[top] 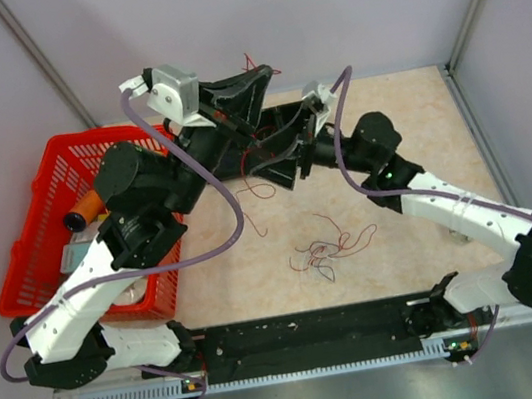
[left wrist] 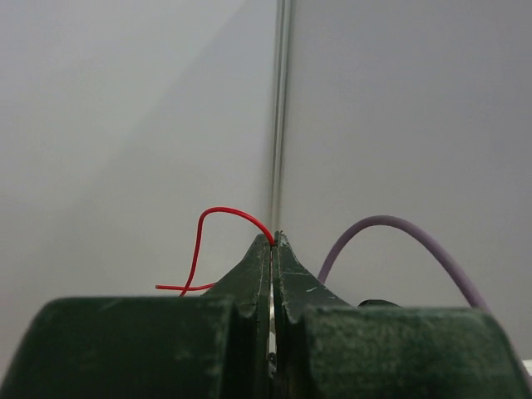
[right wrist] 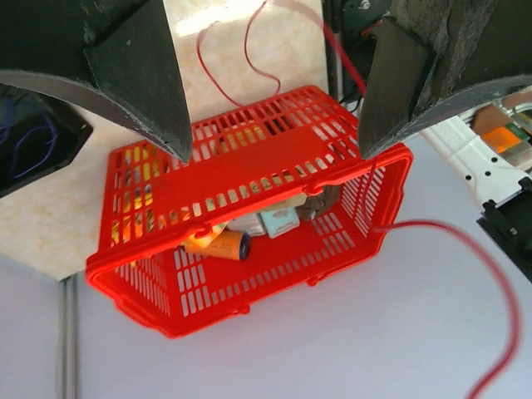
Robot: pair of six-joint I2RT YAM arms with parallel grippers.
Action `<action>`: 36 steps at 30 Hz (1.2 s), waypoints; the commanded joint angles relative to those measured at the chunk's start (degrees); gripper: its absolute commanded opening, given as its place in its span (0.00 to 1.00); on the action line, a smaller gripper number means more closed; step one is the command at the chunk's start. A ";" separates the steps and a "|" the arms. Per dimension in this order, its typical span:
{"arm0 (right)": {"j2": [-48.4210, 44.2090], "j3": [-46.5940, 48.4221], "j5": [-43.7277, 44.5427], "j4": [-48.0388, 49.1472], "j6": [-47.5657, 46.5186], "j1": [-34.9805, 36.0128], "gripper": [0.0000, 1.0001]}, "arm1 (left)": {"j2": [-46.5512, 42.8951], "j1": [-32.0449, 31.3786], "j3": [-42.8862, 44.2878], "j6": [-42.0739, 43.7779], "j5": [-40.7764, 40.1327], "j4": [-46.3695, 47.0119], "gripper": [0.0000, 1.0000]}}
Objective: Untangle the cables
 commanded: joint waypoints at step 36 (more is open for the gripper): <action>-6.20 2.21 17.40 -7.64 -7.19 8.72 0.66 | -7.54 1.64 -9.40 -7.07 -0.10 3.89 0.00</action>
